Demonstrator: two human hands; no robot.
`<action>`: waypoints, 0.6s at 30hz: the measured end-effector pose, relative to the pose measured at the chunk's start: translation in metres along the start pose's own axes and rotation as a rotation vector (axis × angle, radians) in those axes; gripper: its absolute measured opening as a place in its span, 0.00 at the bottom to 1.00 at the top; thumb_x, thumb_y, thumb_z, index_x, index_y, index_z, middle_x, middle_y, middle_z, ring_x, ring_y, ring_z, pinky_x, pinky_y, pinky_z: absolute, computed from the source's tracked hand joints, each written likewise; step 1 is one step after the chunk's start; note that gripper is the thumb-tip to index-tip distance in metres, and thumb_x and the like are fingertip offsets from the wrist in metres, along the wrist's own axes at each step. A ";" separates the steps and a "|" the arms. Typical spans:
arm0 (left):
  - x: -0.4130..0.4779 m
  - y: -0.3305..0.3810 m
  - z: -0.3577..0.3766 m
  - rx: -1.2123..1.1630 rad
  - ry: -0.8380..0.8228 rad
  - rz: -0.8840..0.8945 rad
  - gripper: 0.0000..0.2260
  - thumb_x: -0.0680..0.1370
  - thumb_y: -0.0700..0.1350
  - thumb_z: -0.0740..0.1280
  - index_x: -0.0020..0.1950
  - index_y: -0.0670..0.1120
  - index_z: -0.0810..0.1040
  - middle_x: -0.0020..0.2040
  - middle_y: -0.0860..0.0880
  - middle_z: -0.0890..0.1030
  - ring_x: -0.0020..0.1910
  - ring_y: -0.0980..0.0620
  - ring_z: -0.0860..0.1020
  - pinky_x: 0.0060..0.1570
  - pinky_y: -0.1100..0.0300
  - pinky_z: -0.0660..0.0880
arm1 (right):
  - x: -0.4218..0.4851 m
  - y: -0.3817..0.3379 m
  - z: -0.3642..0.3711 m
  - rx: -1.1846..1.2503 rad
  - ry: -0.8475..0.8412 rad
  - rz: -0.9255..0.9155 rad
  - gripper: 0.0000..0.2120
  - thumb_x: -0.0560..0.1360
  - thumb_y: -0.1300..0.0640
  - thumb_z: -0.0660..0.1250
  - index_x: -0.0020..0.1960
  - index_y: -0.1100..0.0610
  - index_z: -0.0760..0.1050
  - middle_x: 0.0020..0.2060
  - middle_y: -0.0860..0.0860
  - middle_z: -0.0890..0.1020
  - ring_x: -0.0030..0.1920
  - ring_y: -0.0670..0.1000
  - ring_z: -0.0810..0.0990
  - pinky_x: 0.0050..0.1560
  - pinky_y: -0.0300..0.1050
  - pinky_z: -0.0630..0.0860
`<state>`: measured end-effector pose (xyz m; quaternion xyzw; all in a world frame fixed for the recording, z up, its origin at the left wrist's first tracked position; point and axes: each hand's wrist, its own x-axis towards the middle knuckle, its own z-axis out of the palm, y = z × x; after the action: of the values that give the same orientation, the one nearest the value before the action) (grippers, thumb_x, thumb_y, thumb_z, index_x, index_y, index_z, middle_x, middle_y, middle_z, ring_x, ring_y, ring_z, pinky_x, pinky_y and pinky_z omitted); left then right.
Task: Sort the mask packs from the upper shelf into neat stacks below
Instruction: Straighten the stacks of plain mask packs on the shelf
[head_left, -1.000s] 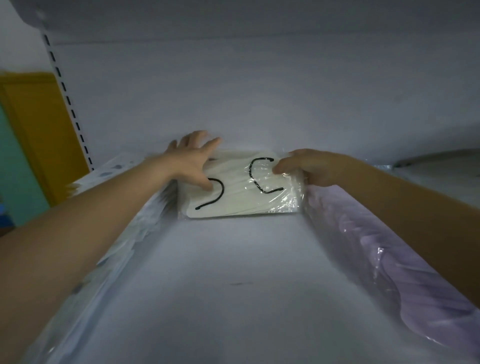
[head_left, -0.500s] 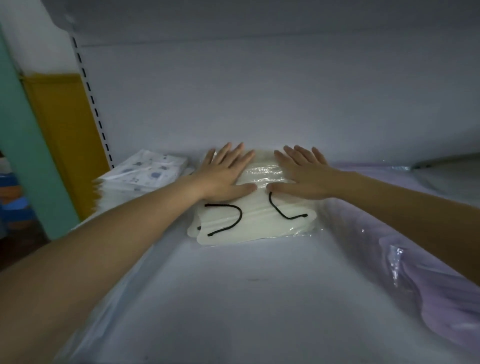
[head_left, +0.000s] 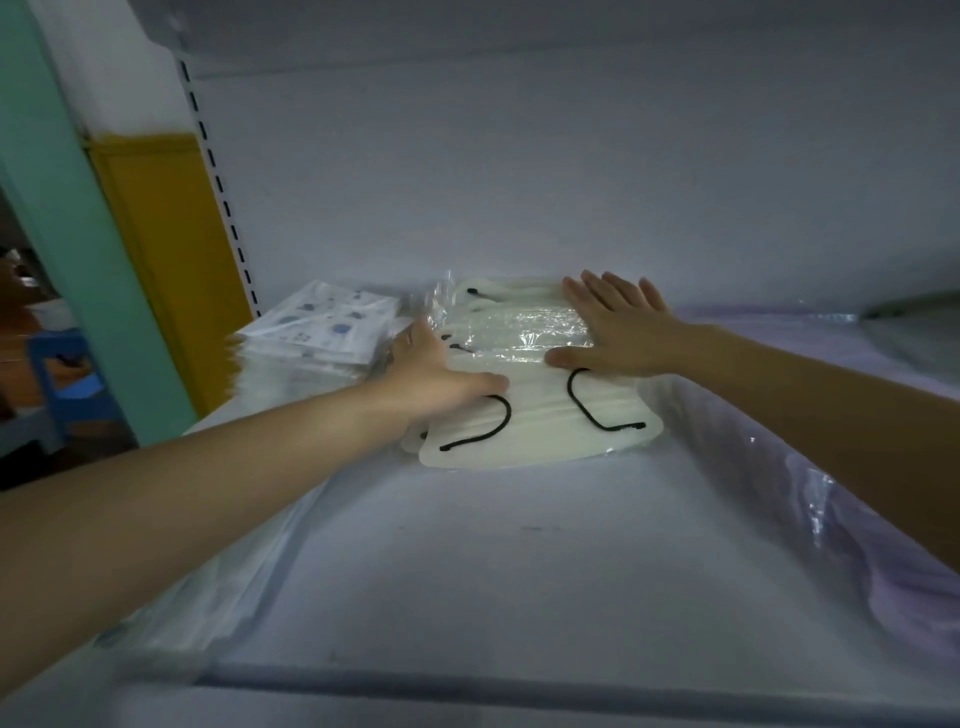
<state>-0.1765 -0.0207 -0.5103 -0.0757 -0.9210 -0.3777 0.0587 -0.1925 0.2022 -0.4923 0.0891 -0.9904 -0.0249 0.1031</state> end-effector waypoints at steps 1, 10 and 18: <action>0.001 -0.001 0.002 -0.014 -0.003 -0.028 0.49 0.63 0.60 0.76 0.75 0.46 0.53 0.72 0.49 0.63 0.72 0.47 0.61 0.69 0.51 0.63 | 0.000 0.001 0.000 -0.005 0.001 0.001 0.45 0.71 0.28 0.52 0.76 0.50 0.37 0.76 0.51 0.40 0.76 0.53 0.40 0.74 0.57 0.38; 0.049 -0.031 0.008 -0.366 -0.058 -0.094 0.54 0.39 0.61 0.82 0.63 0.50 0.70 0.56 0.52 0.80 0.57 0.50 0.78 0.57 0.52 0.76 | -0.002 -0.009 -0.001 0.052 0.020 0.032 0.43 0.74 0.31 0.53 0.76 0.51 0.36 0.76 0.52 0.39 0.76 0.54 0.37 0.72 0.56 0.36; 0.055 -0.015 0.007 -0.386 -0.205 -0.021 0.41 0.45 0.56 0.84 0.57 0.51 0.78 0.50 0.50 0.84 0.51 0.49 0.82 0.55 0.50 0.78 | -0.007 -0.005 0.000 0.025 0.005 0.031 0.43 0.73 0.31 0.53 0.76 0.50 0.35 0.76 0.51 0.40 0.76 0.54 0.38 0.73 0.56 0.37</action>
<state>-0.2337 -0.0217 -0.5165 -0.1141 -0.8336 -0.5377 -0.0547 -0.1852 0.1984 -0.4939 0.0752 -0.9916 -0.0108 0.1048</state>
